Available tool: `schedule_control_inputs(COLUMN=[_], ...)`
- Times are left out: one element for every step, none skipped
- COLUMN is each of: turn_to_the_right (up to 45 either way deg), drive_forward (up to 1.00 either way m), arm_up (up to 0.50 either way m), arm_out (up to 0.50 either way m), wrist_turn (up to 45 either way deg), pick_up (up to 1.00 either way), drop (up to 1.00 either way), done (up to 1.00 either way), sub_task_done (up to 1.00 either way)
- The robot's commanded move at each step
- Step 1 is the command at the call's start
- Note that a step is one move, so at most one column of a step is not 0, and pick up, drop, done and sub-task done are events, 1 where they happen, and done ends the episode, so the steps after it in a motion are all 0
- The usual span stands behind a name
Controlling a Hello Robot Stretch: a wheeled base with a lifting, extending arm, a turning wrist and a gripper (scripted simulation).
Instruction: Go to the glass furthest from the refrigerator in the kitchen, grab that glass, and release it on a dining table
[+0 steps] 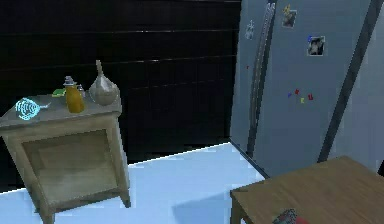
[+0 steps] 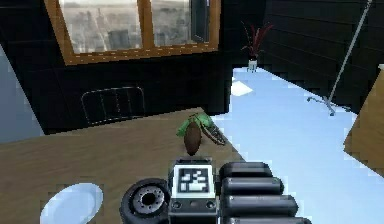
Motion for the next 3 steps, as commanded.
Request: schedule_control_inputs(turn_to_the_right=[0.0, 0.0, 0.0], drive_forward=[0.0, 0.0, 0.0], arm_up=[0.0, 0.0, -0.04], arm_out=[0.48, 0.0, 0.0], wrist_turn=[0.0, 39.0, 0.0], pick_up=[0.0, 0.0, 0.0], drop=[0.0, 0.0, 0.0], done=[0.0, 0.0, 0.0], sub_task_done=[0.0, 0.0, 0.0])
